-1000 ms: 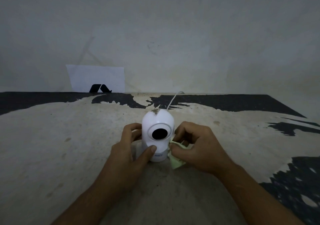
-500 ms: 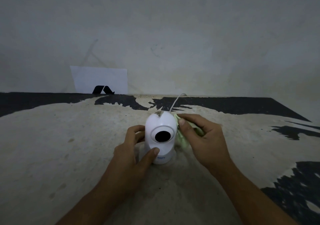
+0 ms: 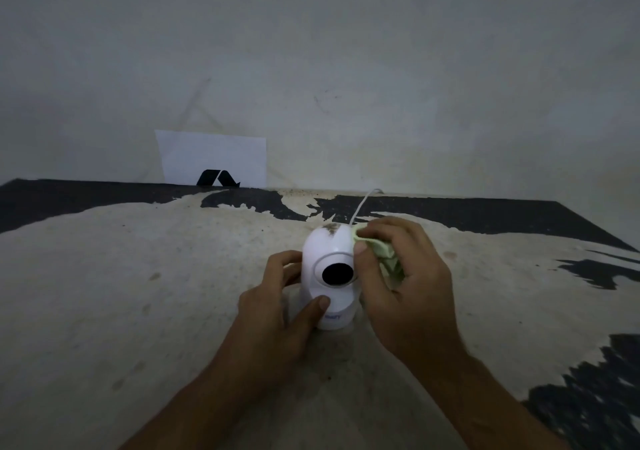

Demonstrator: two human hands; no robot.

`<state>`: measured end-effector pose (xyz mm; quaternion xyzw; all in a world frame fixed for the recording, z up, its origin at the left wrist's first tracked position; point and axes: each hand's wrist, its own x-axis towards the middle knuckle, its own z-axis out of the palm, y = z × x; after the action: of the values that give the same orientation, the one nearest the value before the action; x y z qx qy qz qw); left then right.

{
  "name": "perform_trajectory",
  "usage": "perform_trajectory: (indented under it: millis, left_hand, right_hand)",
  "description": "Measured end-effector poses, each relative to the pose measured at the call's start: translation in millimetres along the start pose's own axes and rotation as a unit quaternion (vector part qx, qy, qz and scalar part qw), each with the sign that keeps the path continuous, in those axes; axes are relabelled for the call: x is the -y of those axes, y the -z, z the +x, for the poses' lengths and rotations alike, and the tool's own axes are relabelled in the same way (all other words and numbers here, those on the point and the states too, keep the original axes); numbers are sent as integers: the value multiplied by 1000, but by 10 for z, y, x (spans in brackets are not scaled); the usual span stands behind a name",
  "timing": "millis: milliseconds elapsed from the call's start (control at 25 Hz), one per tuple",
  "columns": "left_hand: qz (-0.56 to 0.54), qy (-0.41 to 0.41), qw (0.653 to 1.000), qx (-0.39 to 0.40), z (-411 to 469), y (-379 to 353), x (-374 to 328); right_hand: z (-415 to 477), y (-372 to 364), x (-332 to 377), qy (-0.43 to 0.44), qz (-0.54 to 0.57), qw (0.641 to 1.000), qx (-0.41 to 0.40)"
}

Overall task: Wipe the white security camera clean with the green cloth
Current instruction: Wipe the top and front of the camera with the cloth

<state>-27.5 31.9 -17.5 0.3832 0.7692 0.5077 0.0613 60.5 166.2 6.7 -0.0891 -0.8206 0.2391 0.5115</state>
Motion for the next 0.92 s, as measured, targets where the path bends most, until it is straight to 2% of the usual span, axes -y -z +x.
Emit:
perform_trajectory:
  millis: [240, 320, 440, 600, 680, 840, 920]
  left_hand:
    - [-4, 17, 1000, 6, 1, -4, 11]
    - [-3, 24, 1000, 5, -5, -10, 8]
    - [1, 32, 999, 6, -11, 5, -13]
    - [-5, 17, 1000, -2, -28, 34, -15]
    - [-1, 17, 1000, -4, -34, 36, -10]
    - [0, 19, 1000, 2, 6, 11, 21]
    - [-2, 16, 1000, 0, 4, 2, 26]
  right_hand:
    - [-89, -64, 62, 107, -73, 992, 7]
    - [-99, -67, 74, 121, -63, 990, 17]
    - [-80, -48, 81, 129, -111, 985, 5]
    - [-145, -147, 132, 224, -196, 950, 96]
    - [-148, -160, 141, 252, -197, 940, 119]
    - [-35, -16, 50, 192, -148, 970, 26]
    - [-45, -23, 40, 196, -150, 969, 29]
